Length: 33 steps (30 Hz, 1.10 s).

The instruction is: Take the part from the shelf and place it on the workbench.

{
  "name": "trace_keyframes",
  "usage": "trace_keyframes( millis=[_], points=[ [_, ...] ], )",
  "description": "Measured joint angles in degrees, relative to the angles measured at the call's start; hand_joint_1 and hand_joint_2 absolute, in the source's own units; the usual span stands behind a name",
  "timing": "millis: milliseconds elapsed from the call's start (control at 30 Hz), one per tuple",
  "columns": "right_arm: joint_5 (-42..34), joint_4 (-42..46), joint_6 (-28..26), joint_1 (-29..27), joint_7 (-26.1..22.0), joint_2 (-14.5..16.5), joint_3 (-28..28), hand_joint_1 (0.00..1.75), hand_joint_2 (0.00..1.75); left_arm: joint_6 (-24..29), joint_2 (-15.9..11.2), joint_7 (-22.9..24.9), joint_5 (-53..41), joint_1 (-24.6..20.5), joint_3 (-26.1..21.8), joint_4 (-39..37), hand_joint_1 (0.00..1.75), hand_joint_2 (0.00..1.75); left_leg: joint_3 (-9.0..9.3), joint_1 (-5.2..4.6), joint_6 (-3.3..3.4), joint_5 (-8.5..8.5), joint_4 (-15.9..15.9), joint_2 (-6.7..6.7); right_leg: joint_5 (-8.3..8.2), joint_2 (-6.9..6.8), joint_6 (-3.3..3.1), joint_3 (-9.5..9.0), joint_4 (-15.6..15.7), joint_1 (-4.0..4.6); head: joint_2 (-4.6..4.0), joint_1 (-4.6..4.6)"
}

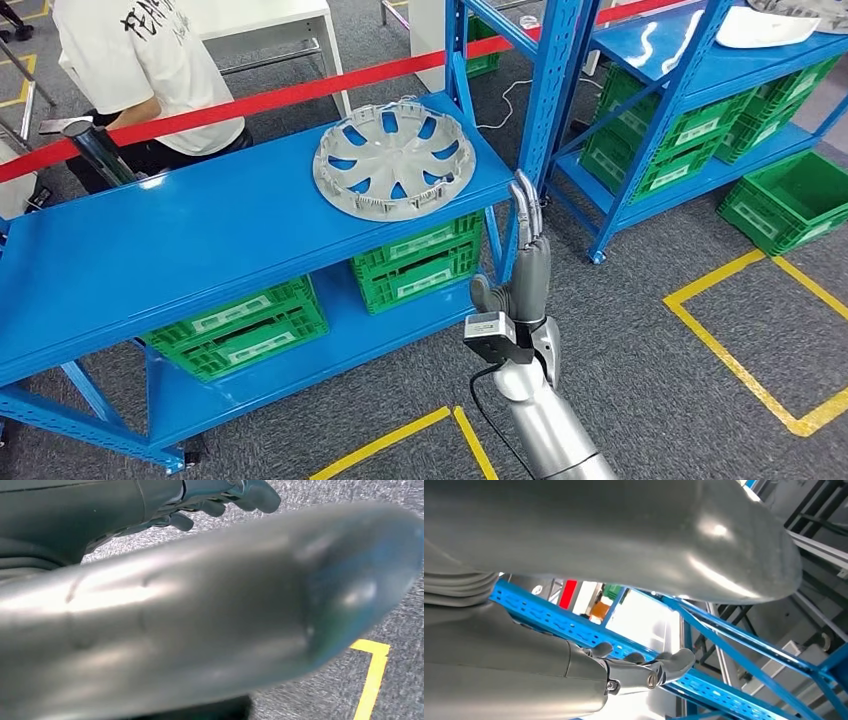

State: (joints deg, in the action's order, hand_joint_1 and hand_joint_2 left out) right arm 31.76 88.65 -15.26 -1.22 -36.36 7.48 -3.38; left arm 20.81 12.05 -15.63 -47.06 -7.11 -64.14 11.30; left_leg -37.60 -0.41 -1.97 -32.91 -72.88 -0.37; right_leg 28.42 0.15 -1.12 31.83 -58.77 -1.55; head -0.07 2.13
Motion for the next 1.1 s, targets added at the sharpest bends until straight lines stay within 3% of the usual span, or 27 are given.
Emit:
trace_keyframes(
  millis=[67,100,133,200,233,267,333,367,433,500,567,600,633,700,733,767,833,900,967,1033,1067,1100],
  points=[
    [0.0,0.0,0.0,0.0,0.2,0.0,0.0,0.0,0.0,0.0,0.0,0.0,0.1,0.1,0.0,0.0,0.0,0.0,-3.07,0.13,0.01,-2.39,-1.2,0.09,1.22,0.1,-0.04,-1.45,0.0,0.01,0.0,-0.02],
    [0.0,0.0,0.0,0.0,0.2,0.0,0.0,0.0,0.0,0.0,0.0,0.0,0.1,0.2,0.0,0.0,0.0,0.0,-3.35,0.1,0.25,-1.77,0.6,0.09,1.84,0.14,-0.02,-2.26,0.0,0.05,0.0,-0.02],
    [0.0,0.0,0.0,0.0,0.2,0.0,0.1,0.0,0.0,0.0,0.0,0.0,0.1,0.2,0.0,0.0,0.0,0.0,-2.94,-0.02,0.67,0.41,3.7,0.09,2.46,0.15,0.04,-3.07,0.1,0.1,0.0,-0.03],
    [0.0,0.0,0.0,0.1,0.2,0.0,0.2,0.0,0.0,0.0,-0.1,0.0,0.1,0.3,0.0,0.0,0.0,0.0,-1.63,-0.64,1.91,7.05,10.9,0.09,3.53,0.23,0.35,-4.32,0.3,0.14,0.0,-0.08],
    [0.0,0.0,0.1,0.1,0.2,0.0,0.2,0.0,0.0,0.0,-0.1,0.0,0.2,0.4,0.0,0.0,0.0,0.0,-0.99,-0.97,2.38,9.21,13.3,-0.01,4.04,0.32,0.65,-4.73,0.5,0.15,0.0,-0.11],
    [0.0,-0.1,0.1,0.1,0.2,0.0,0.3,0.0,0.0,0.0,-0.1,0.0,0.3,0.5,0.0,0.0,0.0,0.0,-0.63,-1.2,2.69,10.35,14.7,-0.09,4.29,0.43,0.98,-5.22,0.5,0.18,0.0,-0.13],
    [0.0,0.0,0.1,0.2,0.2,0.0,0.4,0.0,0.0,0.1,-0.1,0.0,0.5,0.6,0.0,0.0,0.0,0.0,0.56,-1.1,2.95,10.03,15.4,-0.28,4.14,0.51,1.66,-5.8,-0.3,0.32,0.0,-0.03],
    [0.1,0.0,0.1,0.3,0.2,0.0,0.4,0.0,0.0,0.1,0.0,0.0,0.5,0.6,0.0,0.0,0.0,0.0,1.27,-0.95,3.16,10.03,15.7,-0.26,3.55,0.45,1.88,-5.32,-2.1,0.38,0.0,0.05],
    [0.3,-0.1,0.2,0.5,0.3,0.0,0.4,0.0,0.0,0.1,0.0,0.0,0.5,0.5,0.0,0.0,0.0,0.0,2.8,-0.78,3.68,9.41,15.8,-0.28,3.08,0.28,2.17,-1.59,-8.3,0.4,0.0,0.22],
    [0.6,-0.2,0.3,0.6,0.4,-0.1,0.4,0.0,0.0,0.1,0.0,0.0,0.5,0.3,0.0,0.0,0.0,0.0,3.78,-0.83,4.06,8.3,15.7,-0.34,5.86,0.22,2.35,3.52,-14.5,0.49,0.0,0.32],
    [0.8,-0.6,0.7,0.9,0.5,-0.4,0.4,0.0,0.0,0.1,0.0,0.0,0.3,0.4,0.0,0.0,0.0,0.0,5.0,-0.89,4.13,7.06,15.6,-0.5,9.54,0.22,2.47,6.79,-15.9,0.64,0.0,0.39],
    [0.9,-0.9,1.0,1.2,0.5,-0.6,0.4,0.0,0.0,0.1,0.0,0.0,0.2,0.4,0.0,0.0,0.0,0.0,5.74,-0.91,4.08,6.42,15.6,-0.58,9.69,0.22,2.41,7.23,-14.3,0.7,0.0,0.42],
    [1.0,-1.4,1.4,1.7,0.6,-0.9,0.4,0.0,0.0,0.0,0.1,0.0,0.0,0.4,0.0,0.0,0.0,0.0,6.51,-0.92,3.98,5.76,15.5,-0.63,8.06,0.21,2.3,6.98,-11.3,0.74,0.0,0.44],
    [1.2,-2.8,2.4,3.1,0.7,-1.6,0.4,0.0,0.0,-0.1,0.1,0.0,-0.4,0.3,0.0,0.0,0.0,0.0,7.62,-1.01,3.59,4.4,15.2,-0.71,1.39,0.16,1.9,5.75,-4.4,0.89,0.0,0.43],
    [1.3,-3.7,2.9,3.9,0.7,-1.9,0.4,0.0,0.44,-0.1,0.1,0.0,-0.5,0.1,0.0,0.0,0.0,0.0,7.89,-1.08,3.29,3.78,15.0,-0.75,-1.27,0.15,1.6,5.18,-2.2,1.0,0.0,0.38],
    [1.4,-4.6,3.3,4.6,0.7,-2.2,0.4,0.0,0.87,-0.1,0.1,0.1,-0.6,0.0,0.0,0.0,0.0,0.0,8.16,-1.14,2.96,3.38,14.8,-0.77,-2.92,0.17,1.23,4.89,-1.1,1.09,0.0,0.36],
    [2.0,-6.4,4.2,6.6,0.7,-2.6,0.6,0.0,1.75,-0.2,0.1,0.1,-0.8,-0.3,0.1,0.0,0.0,0.0,8.47,-1.25,2.28,3.27,14.3,-0.78,-3.17,0.29,0.42,4.37,-0.9,1.05,0.0,0.38],
    [2.8,-8.6,5.0,9.1,0.8,-3.0,1.0,0.0,1.75,-0.3,0.1,0.1,-1.0,-0.5,0.2,0.0,0.0,0.0,7.36,-1.21,1.6,3.39,11.9,-0.67,-3.14,0.37,-0.24,3.65,-0.5,0.73,0.0,0.27],
    [3.5,-11.4,6.0,11.9,1.1,-3.2,2.0,0.0,1.75,-0.3,0.2,0.2,-1.3,-0.9,0.5,0.0,0.0,0.0,3.54,-0.71,0.65,2.0,6.0,-0.46,-2.78,0.37,-0.61,3.0,-0.2,0.5,0.0,0.0],
    [3.9,-14.6,6.8,14.3,1.4,-3.3,3.2,0.0,1.75,-0.3,0.2,0.5,-1.6,-1.1,0.9,0.0,0.0,0.0,-0.99,0.01,-0.26,-0.53,0.1,-0.27,-2.21,0.35,-0.66,2.58,-0.1,0.44,0.0,-0.11],
    [3.9,-16.2,7.1,15.2,1.5,-3.3,3.7,0.0,1.75,-0.3,0.2,0.6,-1.7,-1.1,1.0,-0.1,0.0,0.0,-2.33,0.27,-0.49,-0.9,-0.8,-0.2,-1.9,0.35,-0.6,2.27,-0.2,0.39,0.0,-0.12],
    [3.7,-17.7,7.3,16.1,1.5,-3.3,4.2,0.0,1.75,-0.3,0.2,0.7,-1.8,-1.0,1.1,-0.1,0.0,0.0,-2.75,0.45,-0.62,0.0,0.0,-0.14,-1.57,0.35,-0.49,1.86,-0.2,0.32,0.0,-0.13]
  ],
)
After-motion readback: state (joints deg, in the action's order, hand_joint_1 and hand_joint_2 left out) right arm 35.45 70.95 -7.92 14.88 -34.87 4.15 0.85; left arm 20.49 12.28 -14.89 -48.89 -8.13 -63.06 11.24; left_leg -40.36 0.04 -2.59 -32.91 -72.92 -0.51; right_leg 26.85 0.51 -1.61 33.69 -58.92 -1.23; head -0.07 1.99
